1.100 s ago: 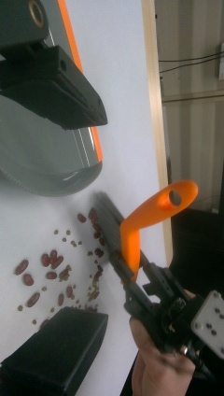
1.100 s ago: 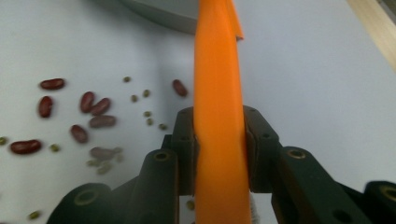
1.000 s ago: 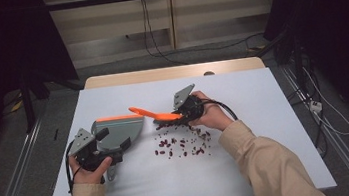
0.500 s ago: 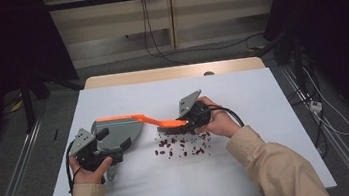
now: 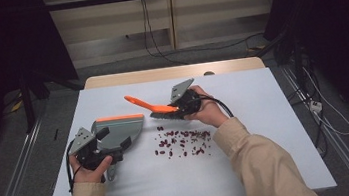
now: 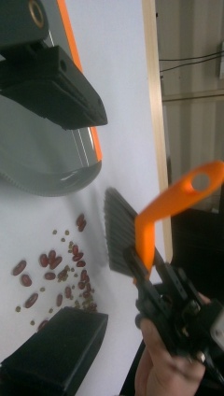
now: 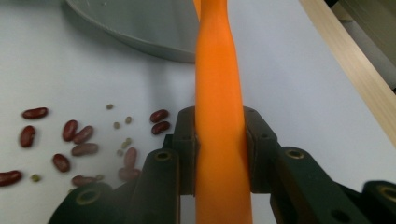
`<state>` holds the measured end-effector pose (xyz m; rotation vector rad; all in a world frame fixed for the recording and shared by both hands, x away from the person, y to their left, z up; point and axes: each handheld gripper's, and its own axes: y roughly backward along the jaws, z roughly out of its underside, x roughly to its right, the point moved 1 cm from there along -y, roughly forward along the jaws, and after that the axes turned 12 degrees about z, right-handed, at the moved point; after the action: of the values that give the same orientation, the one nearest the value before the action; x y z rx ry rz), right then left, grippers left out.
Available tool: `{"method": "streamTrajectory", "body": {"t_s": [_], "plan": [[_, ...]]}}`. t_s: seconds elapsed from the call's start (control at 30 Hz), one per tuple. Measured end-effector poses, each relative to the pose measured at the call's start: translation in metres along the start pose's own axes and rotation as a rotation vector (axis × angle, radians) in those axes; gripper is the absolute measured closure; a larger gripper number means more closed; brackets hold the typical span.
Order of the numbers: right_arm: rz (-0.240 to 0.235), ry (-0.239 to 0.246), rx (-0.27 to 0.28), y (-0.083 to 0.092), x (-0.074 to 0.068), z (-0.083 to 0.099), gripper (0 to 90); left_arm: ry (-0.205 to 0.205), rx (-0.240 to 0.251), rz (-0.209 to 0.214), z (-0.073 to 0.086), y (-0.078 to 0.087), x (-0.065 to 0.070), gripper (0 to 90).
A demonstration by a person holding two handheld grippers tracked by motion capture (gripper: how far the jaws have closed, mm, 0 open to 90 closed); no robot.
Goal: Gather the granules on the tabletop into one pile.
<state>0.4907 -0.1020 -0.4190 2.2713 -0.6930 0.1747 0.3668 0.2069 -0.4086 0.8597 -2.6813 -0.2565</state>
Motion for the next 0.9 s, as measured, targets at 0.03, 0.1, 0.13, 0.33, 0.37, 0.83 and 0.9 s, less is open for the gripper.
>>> {"method": "streamTrajectory", "body": {"t_s": [0.03,0.1,0.13,0.33,0.37,0.83,0.9], "plan": [[-0.001,0.013,-0.008,-0.006,0.000,0.000,71.5,-0.001,-0.001,0.001,0.000,0.000,0.000,5.5],[-0.014,0.004,0.004,-0.014,-0.003,-0.001,71.5,0.000,0.000,0.001,0.000,0.001,0.000,5.5],[-0.017,0.009,0.009,-0.015,-0.006,-0.002,71.5,-0.002,0.001,-0.001,0.000,0.001,-0.001,5.6],[-0.065,0.047,-0.011,-0.009,-0.017,-0.002,71.2,0.002,-0.002,-0.009,0.001,0.002,-0.002,5.6],[-0.074,0.048,-0.006,-0.007,-0.018,-0.002,71.2,0.000,-0.004,-0.009,0.001,0.002,-0.001,5.6],[-0.121,0.093,-0.022,0.013,-0.040,0.002,71.0,-0.045,-0.052,0.047,0.011,0.010,0.010,4.9],[-0.126,0.101,-0.023,0.016,-0.042,0.003,71.0,-0.047,-0.049,0.052,0.013,0.012,0.009,4.7]]}}
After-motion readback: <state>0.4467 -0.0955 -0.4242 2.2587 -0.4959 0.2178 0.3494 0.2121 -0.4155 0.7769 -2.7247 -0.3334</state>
